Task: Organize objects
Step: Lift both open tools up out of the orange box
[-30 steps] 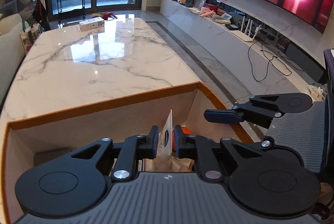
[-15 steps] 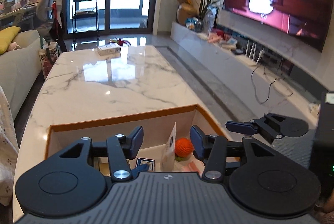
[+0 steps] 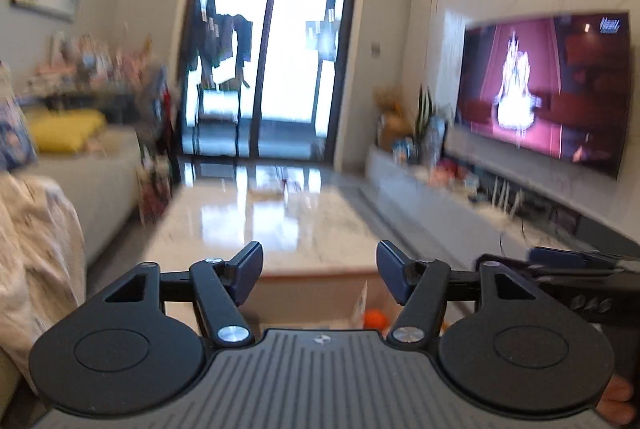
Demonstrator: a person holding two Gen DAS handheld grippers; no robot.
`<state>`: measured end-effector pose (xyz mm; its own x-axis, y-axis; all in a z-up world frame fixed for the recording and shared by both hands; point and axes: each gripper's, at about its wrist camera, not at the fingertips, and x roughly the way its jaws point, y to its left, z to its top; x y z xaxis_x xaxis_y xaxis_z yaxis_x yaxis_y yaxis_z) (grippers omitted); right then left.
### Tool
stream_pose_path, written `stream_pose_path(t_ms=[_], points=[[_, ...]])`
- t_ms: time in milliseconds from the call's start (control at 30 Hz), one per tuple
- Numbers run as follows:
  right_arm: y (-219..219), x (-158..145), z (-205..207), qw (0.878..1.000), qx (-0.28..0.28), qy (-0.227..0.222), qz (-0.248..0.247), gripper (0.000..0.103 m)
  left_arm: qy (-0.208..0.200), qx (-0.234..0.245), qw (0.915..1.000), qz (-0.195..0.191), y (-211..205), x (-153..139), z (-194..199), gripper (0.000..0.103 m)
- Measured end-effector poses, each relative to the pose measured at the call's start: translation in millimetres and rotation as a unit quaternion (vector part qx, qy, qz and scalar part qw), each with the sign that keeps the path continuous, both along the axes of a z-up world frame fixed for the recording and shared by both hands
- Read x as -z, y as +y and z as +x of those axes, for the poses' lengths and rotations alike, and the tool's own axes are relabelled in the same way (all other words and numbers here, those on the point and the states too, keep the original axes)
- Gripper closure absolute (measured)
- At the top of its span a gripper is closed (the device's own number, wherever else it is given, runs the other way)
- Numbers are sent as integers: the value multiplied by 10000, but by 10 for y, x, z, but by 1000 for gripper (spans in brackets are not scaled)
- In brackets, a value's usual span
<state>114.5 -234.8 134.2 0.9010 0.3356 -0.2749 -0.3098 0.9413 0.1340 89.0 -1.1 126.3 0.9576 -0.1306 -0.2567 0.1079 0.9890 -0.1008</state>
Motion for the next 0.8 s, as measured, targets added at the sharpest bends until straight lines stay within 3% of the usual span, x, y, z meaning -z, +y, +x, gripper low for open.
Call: stream_pose_path(t_ms=[67,167,267,433,800], points=[[-5,-151,-282,9995,58,-250,164,7,-451,-220,9987,18,12,-111,-231,11],[-2,-272,-622,9980,94,-507,368,3,-702,-571,9958,-101,32,-175,-483,9],[59,-299,-892,9967,265,-684,352,3,-375,-751,9963,-184,32,-112,-599,8],[184,-285,-1170,9952,456,-839,204,2,-370,-1096,9930,221,15,69,-797,8],[305,326,-1305,9970,763,-89,37,1,292,-1070,9934,288,-64,515,-1033,8]])
